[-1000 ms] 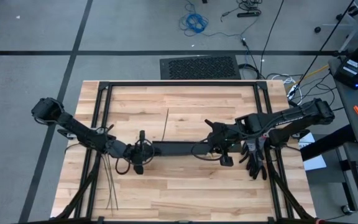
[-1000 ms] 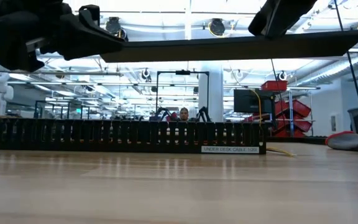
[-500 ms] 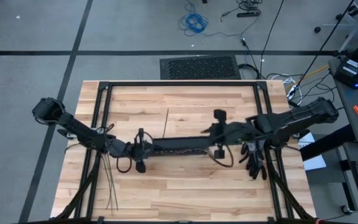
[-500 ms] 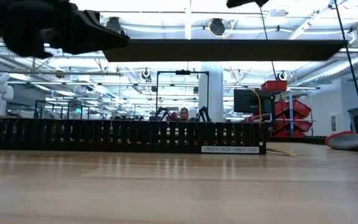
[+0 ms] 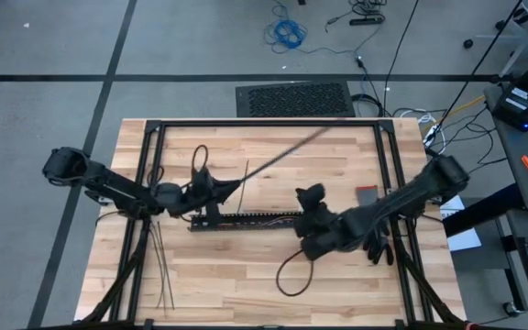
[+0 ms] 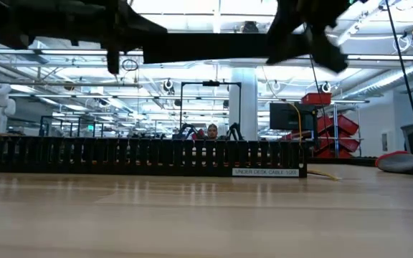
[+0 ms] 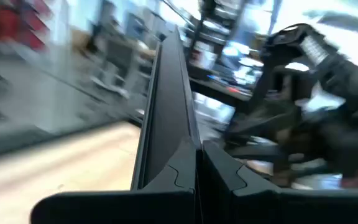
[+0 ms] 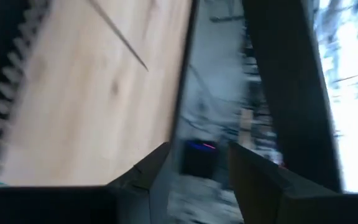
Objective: Ziptie cables
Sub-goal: Close the black cable duct
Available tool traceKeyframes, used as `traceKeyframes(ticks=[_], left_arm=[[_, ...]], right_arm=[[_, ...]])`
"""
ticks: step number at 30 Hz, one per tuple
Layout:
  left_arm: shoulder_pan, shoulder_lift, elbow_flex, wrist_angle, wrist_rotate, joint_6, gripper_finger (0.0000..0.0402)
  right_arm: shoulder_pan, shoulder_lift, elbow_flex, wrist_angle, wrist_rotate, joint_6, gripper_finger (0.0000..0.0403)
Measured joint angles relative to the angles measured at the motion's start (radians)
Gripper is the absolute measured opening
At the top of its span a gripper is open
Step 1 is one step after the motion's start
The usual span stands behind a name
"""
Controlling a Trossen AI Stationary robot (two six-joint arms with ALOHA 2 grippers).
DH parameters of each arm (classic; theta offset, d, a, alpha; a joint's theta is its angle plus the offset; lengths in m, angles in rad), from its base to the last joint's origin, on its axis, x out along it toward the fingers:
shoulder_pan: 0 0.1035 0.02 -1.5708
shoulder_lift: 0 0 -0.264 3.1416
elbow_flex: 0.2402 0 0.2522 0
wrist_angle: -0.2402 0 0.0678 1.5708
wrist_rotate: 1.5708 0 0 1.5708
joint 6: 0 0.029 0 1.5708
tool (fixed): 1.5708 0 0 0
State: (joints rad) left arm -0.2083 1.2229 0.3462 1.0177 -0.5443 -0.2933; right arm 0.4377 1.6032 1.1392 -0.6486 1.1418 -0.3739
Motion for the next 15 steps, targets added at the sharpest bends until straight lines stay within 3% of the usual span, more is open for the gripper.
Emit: traceKeyframes(ticks=[3,8,15], left_arm=[[0.063,0.0,0.0,-0.075,0.083,-0.144,0.0013],[0.152,0.006,-0.001,-0.111,0.211,-0.325,0.0013],[0.222,0.008,-0.01,-0.075,0.221,-0.459,0.0013]], right_arm=[[-0.003,0.098,-0.001,0.002,0.094,-0.106,0.0153],[-0.033,0.186,-0.001,0.07,0.148,-0.16,0.0176],[-0.06,0.161,-0.001,0.076,0.273,-0.029,0.0238]])
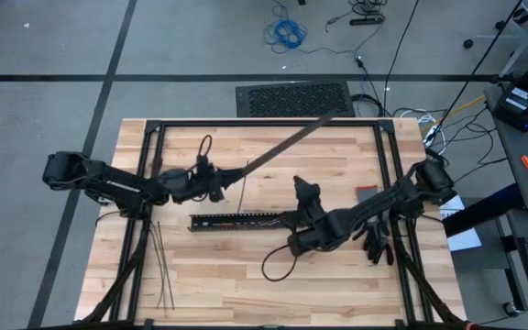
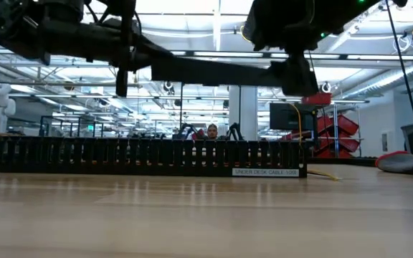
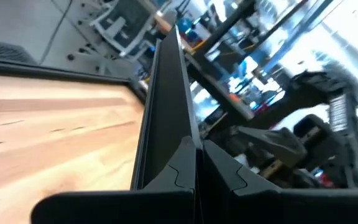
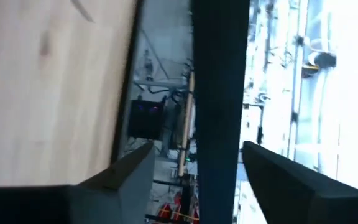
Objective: Ziptie cables
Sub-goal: Close the black cable duct
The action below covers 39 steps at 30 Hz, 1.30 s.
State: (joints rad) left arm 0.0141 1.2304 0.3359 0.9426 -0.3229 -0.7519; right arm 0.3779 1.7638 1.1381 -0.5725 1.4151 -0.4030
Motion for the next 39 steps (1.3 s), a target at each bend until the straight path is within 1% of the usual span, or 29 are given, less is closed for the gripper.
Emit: traceKeyframes(ticks=[3,6,11,13,16,19,21,24,27,34,37,39], left_arm=[[0.005,0.0,0.0,0.042,0.029,-0.027,0.0013],[0.006,0.0,0.0,0.042,0.05,-0.076,0.0013],[-0.006,0.045,0.0,0.052,0.053,-0.135,0.0014],[-0.018,0.075,0.0,0.097,0.058,-0.154,0.0021],[-0.031,0.117,0.0,0.148,0.068,-0.156,0.0027],[-0.032,0.158,0.0,0.211,0.071,-0.141,0.0021],[-0.032,0.179,0.001,0.27,0.09,-0.133,0.0012],[-0.032,0.201,0.001,0.329,0.131,-0.133,0.0012],[-0.036,0.206,0.006,0.329,0.164,-0.134,0.0012],[-0.043,0.206,0.006,0.321,0.162,-0.13,0.0012],[-0.042,0.206,0.007,0.304,0.161,-0.113,0.0013],[-0.036,0.206,0.007,0.287,0.161,-0.104,0.0013]], right_arm=[[0.0,-0.025,0.0,-0.015,0.026,-0.006,0.0271],[0.001,-0.052,0.0,-0.019,0.038,-0.046,0.0298],[-0.002,-0.063,0.0,-0.019,0.105,-0.146,0.0321],[-0.007,-0.063,0.0,-0.013,0.1,-0.159,0.0324],[-0.017,-0.063,0.0,-0.006,0.059,-0.159,0.0325],[-0.019,-0.062,0.0,-0.003,0.031,-0.159,0.0326],[-0.021,-0.062,0.0,0.0,0.026,-0.159,0.0326],[-0.028,-0.062,0.0,0.004,0.024,-0.159,0.0326],[-0.038,-0.062,0.0,0.005,0.024,-0.161,0.0326],[-0.059,-0.062,0.0,0.036,0.035,-0.245,0.0323],[-0.065,-0.062,0.0,0.092,0.063,-0.214,0.0319],[-0.065,-0.062,0.0,0.123,0.041,-0.189,0.0319]])
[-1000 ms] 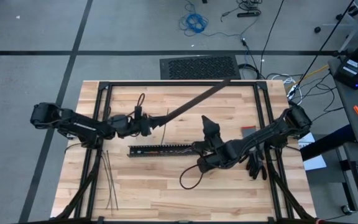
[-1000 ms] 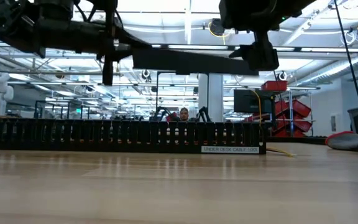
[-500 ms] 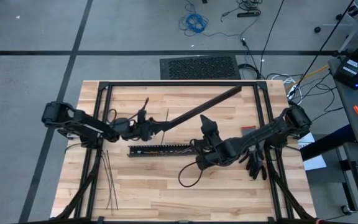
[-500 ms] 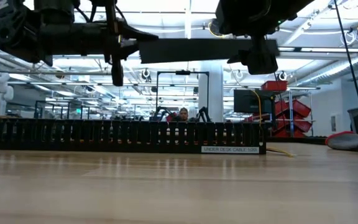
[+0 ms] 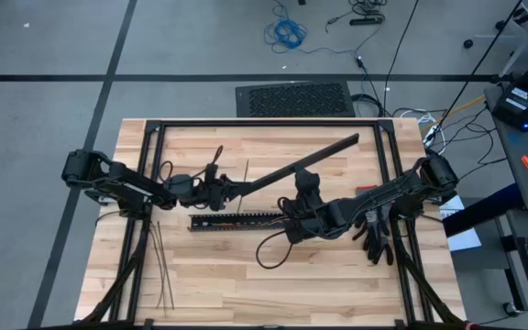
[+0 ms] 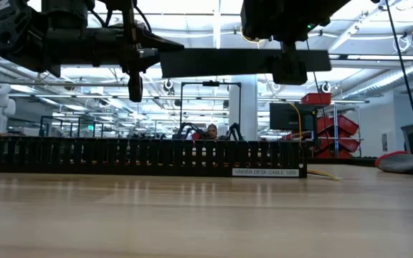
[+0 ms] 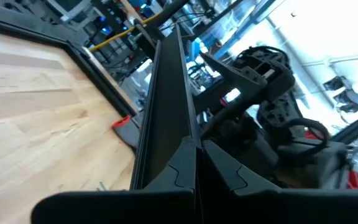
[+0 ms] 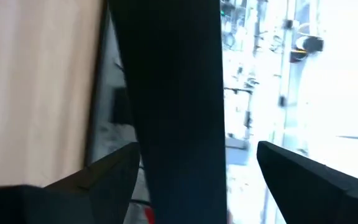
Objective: Ziptie cables
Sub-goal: Close the black cable duct
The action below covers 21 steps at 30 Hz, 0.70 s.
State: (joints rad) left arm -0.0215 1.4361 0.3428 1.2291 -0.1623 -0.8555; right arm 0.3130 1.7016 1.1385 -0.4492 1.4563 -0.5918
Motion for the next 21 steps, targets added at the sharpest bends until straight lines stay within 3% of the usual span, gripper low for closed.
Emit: traceKeyframes(ticks=[4,6,8,13,21], left_arm=[[0.012,0.0,0.0,-0.003,-0.007,-0.001,0.0014],[0.013,0.0,0.0,-0.003,-0.007,-0.008,0.0014],[0.013,0.0,0.0,0.005,-0.007,-0.033,0.0014],[0.023,0.0,0.005,0.03,0.017,-0.147,0.0015],[0.022,0.0,0.005,0.034,0.011,-0.186,0.0015]], right_arm=[[0.0,0.0,0.0,0.037,-0.165,-0.013,0.0318],[0.0,0.0,0.0,0.065,-0.199,-0.039,0.0318],[0.001,0.0,0.0,0.087,-0.171,-0.073,0.0318],[0.004,0.0,0.0,0.117,0.026,-0.311,0.0318],[0.041,0.0,0.075,0.146,0.03,-0.328,0.0347]])
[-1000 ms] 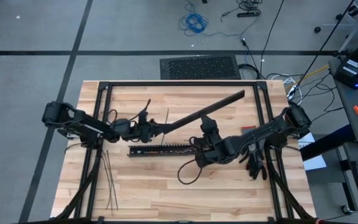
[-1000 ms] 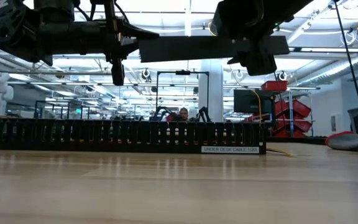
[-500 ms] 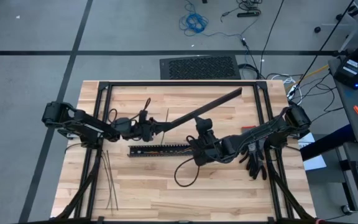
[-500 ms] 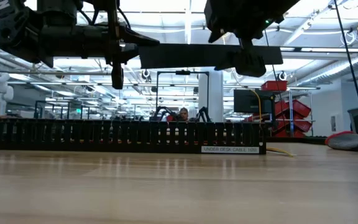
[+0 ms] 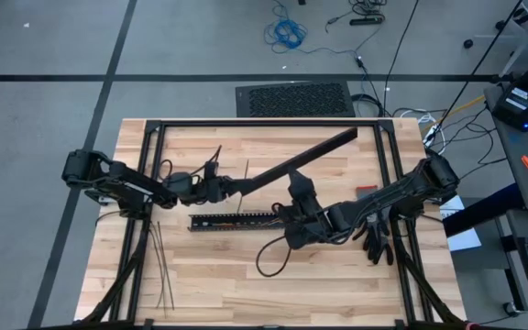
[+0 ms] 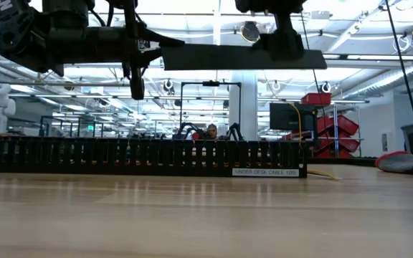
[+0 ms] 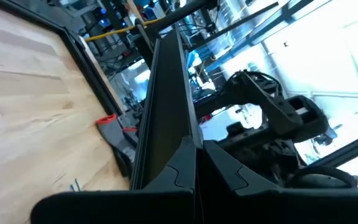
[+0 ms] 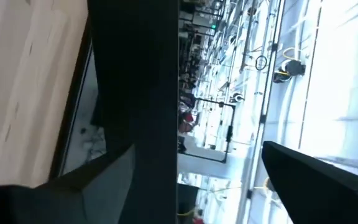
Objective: Ziptie cables
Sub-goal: Close the black cable duct
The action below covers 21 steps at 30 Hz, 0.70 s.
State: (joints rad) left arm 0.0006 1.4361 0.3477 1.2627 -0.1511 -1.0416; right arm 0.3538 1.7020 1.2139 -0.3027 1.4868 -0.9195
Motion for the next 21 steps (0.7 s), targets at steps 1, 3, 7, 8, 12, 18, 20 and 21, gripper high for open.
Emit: traceKeyframes(ticks=[1,3,7,8,12,18,20,21], left_arm=[[0.0,0.0,0.0,0.011,-0.001,0.0,0.0015],[-0.001,0.0,0.0,0.028,-0.001,0.002,0.0015],[-0.001,0.0,0.0,0.022,-0.001,0.007,0.0015],[-0.001,0.0,0.0,0.023,0.0,0.007,0.0015],[-0.001,0.0,0.0,0.023,0.003,0.008,0.0015],[-0.001,0.0,0.0,0.023,0.005,0.007,0.0015],[-0.004,0.0,0.0,0.023,0.011,0.007,0.0015],[-0.008,0.0,0.0,0.023,0.013,0.006,0.0015]], right_arm=[[0.002,0.0,0.008,0.0,-0.007,0.01,0.0354],[0.009,-0.001,0.013,0.001,-0.044,0.026,0.0371],[0.012,0.001,0.012,-0.002,-0.107,0.079,0.0396],[0.012,0.0,0.012,-0.004,-0.107,0.09,0.0397],[0.007,0.0,0.012,-0.011,-0.111,0.135,0.0399],[0.004,0.004,0.012,-0.082,-0.186,0.243,0.0399],[-0.008,0.004,0.012,-0.101,-0.208,0.277,0.0399],[-0.017,0.004,0.012,-0.112,-0.211,0.289,0.04]])
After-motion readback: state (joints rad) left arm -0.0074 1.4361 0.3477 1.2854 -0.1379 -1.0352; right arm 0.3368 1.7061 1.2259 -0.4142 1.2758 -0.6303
